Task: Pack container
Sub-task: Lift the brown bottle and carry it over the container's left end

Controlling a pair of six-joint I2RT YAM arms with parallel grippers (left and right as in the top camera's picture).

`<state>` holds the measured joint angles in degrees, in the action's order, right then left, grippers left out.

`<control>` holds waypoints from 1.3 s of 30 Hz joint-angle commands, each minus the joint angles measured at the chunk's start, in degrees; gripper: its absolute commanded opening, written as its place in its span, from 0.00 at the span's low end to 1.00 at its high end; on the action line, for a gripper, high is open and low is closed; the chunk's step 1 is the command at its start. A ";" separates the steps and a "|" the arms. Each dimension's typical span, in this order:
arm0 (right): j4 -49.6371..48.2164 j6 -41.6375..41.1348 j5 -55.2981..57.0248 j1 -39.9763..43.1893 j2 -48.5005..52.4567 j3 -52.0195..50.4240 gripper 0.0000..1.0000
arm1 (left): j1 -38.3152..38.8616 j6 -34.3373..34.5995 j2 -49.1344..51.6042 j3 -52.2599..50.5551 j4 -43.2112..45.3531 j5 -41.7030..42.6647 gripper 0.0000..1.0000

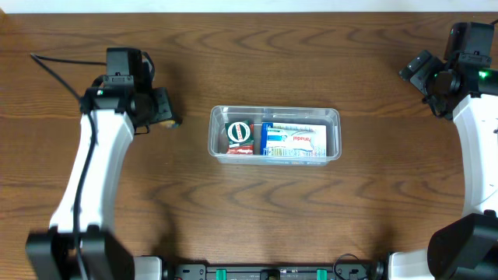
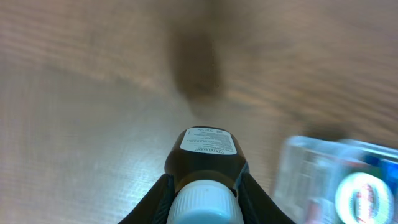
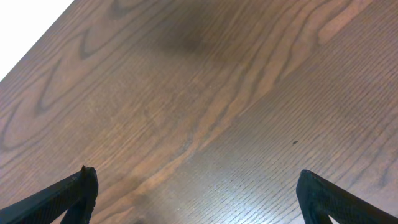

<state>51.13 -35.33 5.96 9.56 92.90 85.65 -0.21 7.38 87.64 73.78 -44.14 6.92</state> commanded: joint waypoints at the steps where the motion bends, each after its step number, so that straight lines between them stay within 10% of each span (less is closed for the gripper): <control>1: -0.09 0.46 0.22 0.22 0.02 0.15 0.99 | 2.67 -8.66 -5.53 1.86 1.05 4.68 0.19; 16: -0.09 0.48 0.22 0.22 0.02 0.15 0.99 | 18.69 -51.49 -11.41 1.68 -3.89 14.47 0.06; 39: -0.09 0.48 0.20 0.22 0.02 0.15 0.99 | 18.95 -57.37 -4.50 1.42 -5.99 4.39 0.06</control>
<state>51.11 -35.35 5.98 9.56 92.90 85.65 18.81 -48.93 81.78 73.89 -50.57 11.68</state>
